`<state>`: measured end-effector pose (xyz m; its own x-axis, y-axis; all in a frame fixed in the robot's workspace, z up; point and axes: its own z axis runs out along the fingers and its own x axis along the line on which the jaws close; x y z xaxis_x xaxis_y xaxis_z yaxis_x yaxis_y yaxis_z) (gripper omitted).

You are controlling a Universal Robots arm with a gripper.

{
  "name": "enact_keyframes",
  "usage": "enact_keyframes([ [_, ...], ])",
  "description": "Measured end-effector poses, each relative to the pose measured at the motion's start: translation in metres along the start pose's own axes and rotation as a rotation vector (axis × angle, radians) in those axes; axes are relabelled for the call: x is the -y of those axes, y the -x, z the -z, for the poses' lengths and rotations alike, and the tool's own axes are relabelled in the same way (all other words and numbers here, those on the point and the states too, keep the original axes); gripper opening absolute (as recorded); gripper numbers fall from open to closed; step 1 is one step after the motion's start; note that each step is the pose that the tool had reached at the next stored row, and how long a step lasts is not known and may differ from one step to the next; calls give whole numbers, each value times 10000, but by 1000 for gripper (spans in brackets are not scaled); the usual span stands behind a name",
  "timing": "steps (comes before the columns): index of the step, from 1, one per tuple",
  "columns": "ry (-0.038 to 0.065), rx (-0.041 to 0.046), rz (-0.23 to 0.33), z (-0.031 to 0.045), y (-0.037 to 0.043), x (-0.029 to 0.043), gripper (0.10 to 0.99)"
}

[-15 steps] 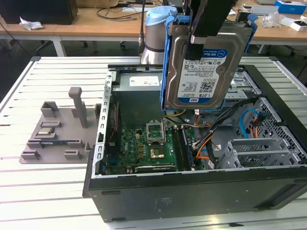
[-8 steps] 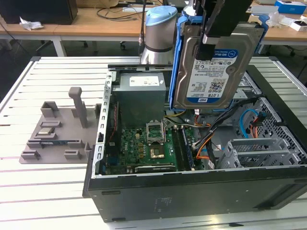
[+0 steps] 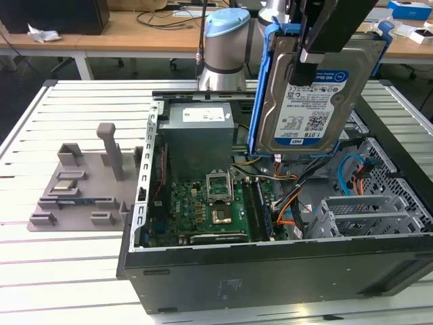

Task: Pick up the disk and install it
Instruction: 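Pick up the disk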

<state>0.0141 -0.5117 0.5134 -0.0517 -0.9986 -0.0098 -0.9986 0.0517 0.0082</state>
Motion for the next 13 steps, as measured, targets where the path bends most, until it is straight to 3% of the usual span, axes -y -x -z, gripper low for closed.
enact_keyframes([
  [13,0,1,0,0,15,283,365],
])
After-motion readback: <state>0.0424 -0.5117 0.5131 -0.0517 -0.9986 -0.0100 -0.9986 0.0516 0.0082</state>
